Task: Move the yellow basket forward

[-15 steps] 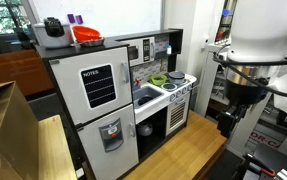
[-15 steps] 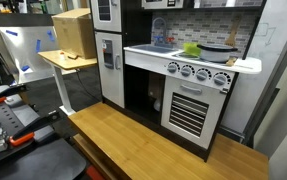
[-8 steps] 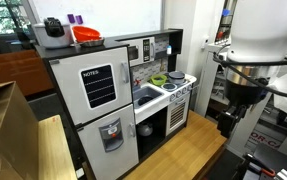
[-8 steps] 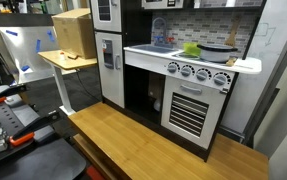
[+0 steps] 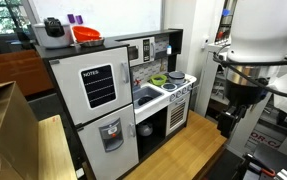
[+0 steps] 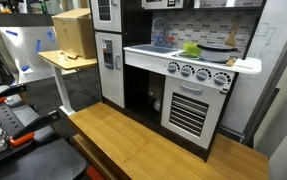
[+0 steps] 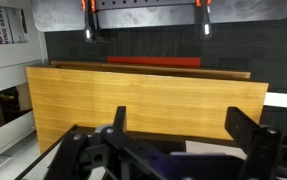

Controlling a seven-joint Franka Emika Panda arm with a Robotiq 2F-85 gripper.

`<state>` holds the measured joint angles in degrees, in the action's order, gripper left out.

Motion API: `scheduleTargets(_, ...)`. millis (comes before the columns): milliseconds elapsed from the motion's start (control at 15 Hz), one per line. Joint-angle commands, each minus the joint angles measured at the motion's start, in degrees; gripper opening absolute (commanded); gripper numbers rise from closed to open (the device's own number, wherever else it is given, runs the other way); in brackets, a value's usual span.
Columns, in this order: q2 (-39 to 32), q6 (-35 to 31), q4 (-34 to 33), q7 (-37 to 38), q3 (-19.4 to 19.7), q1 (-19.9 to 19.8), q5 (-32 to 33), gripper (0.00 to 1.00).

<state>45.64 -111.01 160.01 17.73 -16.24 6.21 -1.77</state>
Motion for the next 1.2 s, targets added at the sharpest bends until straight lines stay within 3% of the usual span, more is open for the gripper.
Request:
scheduleTargets(0,0.03,0.32,-0.08,-0.23,1.55,0.76,-0.68,1.0)
scheduleTargets(67,1.0,0.59,-0.08,-0.97,2.78,0.2,-0.47,1.0)
scheduleTargets(133,-2.54,-3.55,-0.15,-2.69,4.72,-2.56,1.62,1.0)
scheduleTargets(333,-8.23,-13.96,0.18,-12.99,14.31,-9.15,8.93,1.0)
scheduleTargets(467,-16.77,-21.58,-3.75,-22.24,20.86,-12.12,11.82,1.0)
scheduleTargets(667,-26.45,-27.88,-10.5,-36.94,27.55,-9.31,8.21,1.0)
scheduleTargets(867,-34.28,-23.69,-19.34,-46.3,27.89,-7.55,6.14,1.0)
scheduleTargets(933,-35.86,-22.81,-21.46,-45.38,27.29,-7.89,5.62,1.0)
scheduleTargets(1000,-32.36,-26.54,-16.98,-42.94,26.6,-8.8,6.52,1.0)
scheduleTargets(1133,-35.48,-24.95,-20.35,-43.58,26.24,-8.71,6.29,1.0)
